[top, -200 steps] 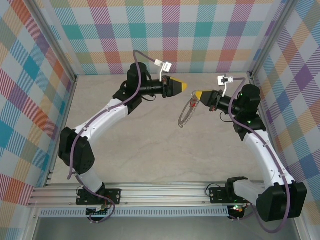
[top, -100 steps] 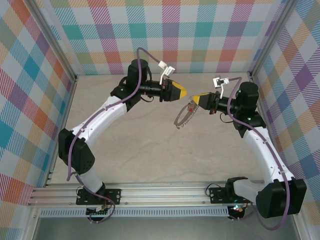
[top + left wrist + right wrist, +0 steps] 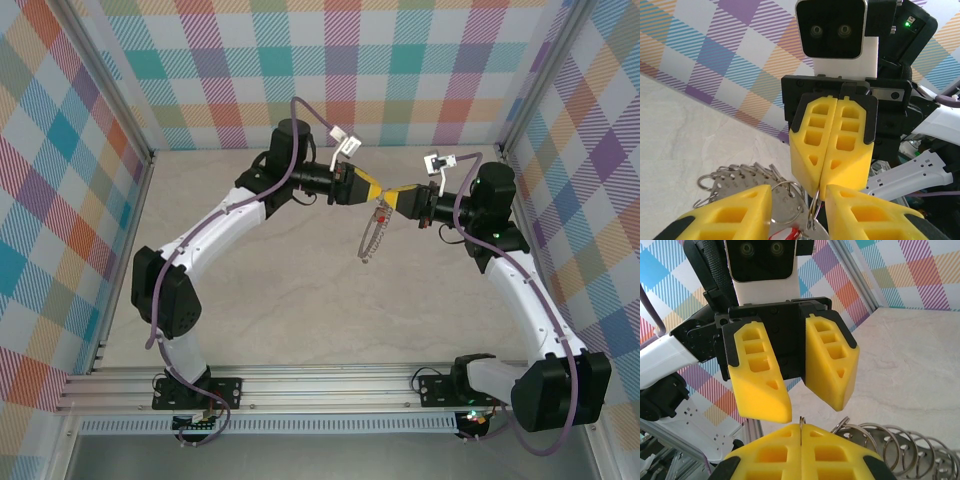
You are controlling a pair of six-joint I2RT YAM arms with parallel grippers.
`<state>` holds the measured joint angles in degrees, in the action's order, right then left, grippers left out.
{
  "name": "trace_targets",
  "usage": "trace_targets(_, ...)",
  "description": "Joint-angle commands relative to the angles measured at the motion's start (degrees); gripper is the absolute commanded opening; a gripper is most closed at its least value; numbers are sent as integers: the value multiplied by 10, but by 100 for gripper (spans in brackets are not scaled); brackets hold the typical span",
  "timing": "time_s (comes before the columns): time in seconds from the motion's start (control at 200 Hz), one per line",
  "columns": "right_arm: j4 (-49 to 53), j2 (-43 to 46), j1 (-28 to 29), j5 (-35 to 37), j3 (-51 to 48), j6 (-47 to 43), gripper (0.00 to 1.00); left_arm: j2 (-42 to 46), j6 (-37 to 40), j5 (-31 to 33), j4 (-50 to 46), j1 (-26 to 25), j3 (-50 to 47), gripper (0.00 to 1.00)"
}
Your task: Put the keys on the keyring
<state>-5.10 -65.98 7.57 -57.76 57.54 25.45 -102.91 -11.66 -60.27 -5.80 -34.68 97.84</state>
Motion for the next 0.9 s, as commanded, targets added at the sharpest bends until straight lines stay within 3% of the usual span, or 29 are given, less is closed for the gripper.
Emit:
trace_targets(0.0, -35, -3, -2, -18, 14, 5, 0, -5, 9, -18, 4, -6, 22, 33)
trace_targets(0.49, -37, -6, -3, 4, 9, 7, 0, 3, 16, -32, 0, -10, 7, 30)
trace_targets(0.685, -39, -8, -2, 9, 10, 9, 0, 1, 26, -44, -8, -10, 7, 21)
trace_targets(0.895, -42, -11, -3, 14, 9, 12, 0, 1, 56, -44, -47, -10, 12, 32)
